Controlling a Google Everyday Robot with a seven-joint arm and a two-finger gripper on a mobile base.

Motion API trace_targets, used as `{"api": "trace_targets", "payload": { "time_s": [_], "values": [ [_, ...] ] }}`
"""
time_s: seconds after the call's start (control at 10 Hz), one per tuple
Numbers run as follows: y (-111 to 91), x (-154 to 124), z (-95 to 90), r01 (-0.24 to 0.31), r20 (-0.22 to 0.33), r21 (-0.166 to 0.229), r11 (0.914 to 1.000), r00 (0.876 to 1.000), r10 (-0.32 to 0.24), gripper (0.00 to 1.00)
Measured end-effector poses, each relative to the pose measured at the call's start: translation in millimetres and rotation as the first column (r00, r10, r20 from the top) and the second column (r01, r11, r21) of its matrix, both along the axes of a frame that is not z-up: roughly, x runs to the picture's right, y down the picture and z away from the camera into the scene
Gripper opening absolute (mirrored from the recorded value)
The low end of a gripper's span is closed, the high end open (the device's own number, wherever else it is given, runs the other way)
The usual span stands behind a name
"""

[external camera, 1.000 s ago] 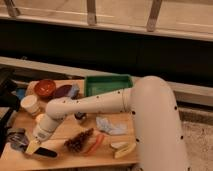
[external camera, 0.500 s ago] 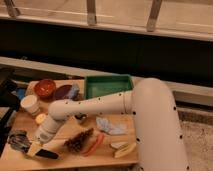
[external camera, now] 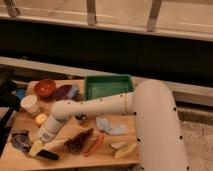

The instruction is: Place brush in plastic cup

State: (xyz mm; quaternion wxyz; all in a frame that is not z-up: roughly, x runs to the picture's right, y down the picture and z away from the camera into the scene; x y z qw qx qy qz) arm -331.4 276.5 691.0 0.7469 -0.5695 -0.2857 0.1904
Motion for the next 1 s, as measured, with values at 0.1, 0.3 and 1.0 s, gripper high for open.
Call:
{"api": "trace_targets", "payload": {
  "time_s": [0.1,0.3,1.0],
  "values": [
    [0,0,1.0,-0.001,0.0,0.0,1.0,1.0,0.001,0.78],
    [-1,1,2.2,-0.003,-0.001,-0.001,1.0,1.0,0.003,0.78],
    [-71,44,0.1,-0.045,-0.367,0.083,0.9955,0.928,0.072,0.78]
  ]
}}
